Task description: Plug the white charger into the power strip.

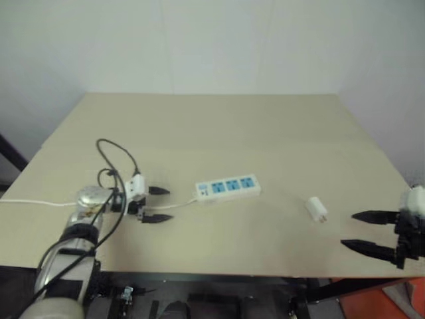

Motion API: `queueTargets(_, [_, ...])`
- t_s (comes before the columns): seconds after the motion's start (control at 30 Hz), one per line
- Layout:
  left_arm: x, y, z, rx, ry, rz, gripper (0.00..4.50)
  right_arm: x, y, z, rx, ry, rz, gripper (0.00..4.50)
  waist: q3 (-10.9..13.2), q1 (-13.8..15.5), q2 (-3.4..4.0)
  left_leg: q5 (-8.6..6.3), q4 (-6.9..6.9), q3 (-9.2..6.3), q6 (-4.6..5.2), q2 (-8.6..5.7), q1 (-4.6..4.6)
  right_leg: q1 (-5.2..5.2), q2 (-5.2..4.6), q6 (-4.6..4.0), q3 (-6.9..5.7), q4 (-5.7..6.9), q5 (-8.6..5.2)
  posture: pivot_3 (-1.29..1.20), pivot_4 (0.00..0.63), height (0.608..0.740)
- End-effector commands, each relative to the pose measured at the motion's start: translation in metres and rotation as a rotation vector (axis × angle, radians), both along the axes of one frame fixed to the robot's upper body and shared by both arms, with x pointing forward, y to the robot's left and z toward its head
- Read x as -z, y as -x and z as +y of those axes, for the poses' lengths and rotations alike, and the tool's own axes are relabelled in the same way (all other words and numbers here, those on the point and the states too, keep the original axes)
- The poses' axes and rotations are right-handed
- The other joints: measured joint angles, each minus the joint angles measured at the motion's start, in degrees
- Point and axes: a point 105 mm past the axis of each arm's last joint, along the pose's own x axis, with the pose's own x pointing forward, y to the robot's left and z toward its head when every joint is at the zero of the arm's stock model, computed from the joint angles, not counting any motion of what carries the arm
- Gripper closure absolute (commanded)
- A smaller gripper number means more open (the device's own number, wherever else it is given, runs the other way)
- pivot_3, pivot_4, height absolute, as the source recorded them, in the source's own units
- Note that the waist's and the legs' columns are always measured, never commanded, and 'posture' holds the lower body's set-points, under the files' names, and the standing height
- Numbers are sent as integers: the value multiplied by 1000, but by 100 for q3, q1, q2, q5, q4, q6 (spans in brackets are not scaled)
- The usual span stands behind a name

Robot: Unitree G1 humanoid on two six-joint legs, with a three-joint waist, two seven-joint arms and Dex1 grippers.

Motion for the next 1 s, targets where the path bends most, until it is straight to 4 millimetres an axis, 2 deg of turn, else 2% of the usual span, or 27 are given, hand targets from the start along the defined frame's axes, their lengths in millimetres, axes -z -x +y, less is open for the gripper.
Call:
queueTargets(0.03, [4, 0, -2, 39, -81, 52, 22, -6, 0, 28, -63, 9, -5, 0, -1, -2, -1, 0, 0, -1, 0, 0, 1, 1, 0, 1, 0, 0, 0, 0, 150, 740])
queueTargets(0.13, [11, 0, -2, 60, -168, 92, 22, -2, -1, 52, -108, -4, 5, 0, -5, 5, -5, 0, 0, -1, 0, -1, 1, 2, -1, 3, 0, 0, -2, 0, 150, 740])
queueTargets(0.23, [12, -3, -4, 50, -199, 138, 632, 1, -1, 80, -170, -52, 12, 0, -8, 0, -6, 0, 0, -1, 0, -1, 2, 4, 0, 4, 0, 0, -2, 0, 150, 740])
queueTargets(0.43, [11, -4, -4, 41, -187, 137, 2394, 18, -9, 93, -160, -40, 23, 0, -45, 7, -15, 0, 2, -3, 0, 0, 9, 10, -1, 4, -1, 2, -2, 0, 150, 740])
queueTargets(0.6, [10, 0, -5, 57, -149, 161, 3970, 21, -14, 98, -155, -48, 20, 0, -53, 6, -13, 0, 2, -3, 0, 0, 9, 9, 0, 4, -1, 2, -2, 0, 150, 740])
queueTargets(0.67, [11, 4, -5, 78, -133, 179, 4449, 21, -17, 99, -144, -53, 22, 0, -54, -7, -14, 0, 2, -3, 0, 0, 9, 8, 0, 4, -1, 3, -2, 0, 150, 740])
queueTargets(0.83, [11, 15, -11, 122, -68, 211, 4449, 24, -19, 100, -139, -45, 21, 0, -54, -10, -13, 0, 1, -3, 1, 0, 3, 3, -1, -10, -1, 2, 6, 0, 150, 740])
queueTargets(1.0, [3, 49, -16, 197, -26, 274, 4449, 26, -20, 97, -127, -25, 17, 0, -54, -27, -12, -1, 0, -4, 1, 3, 0, -2, -2, -20, 0, 4, 10, 0, 150, 740])
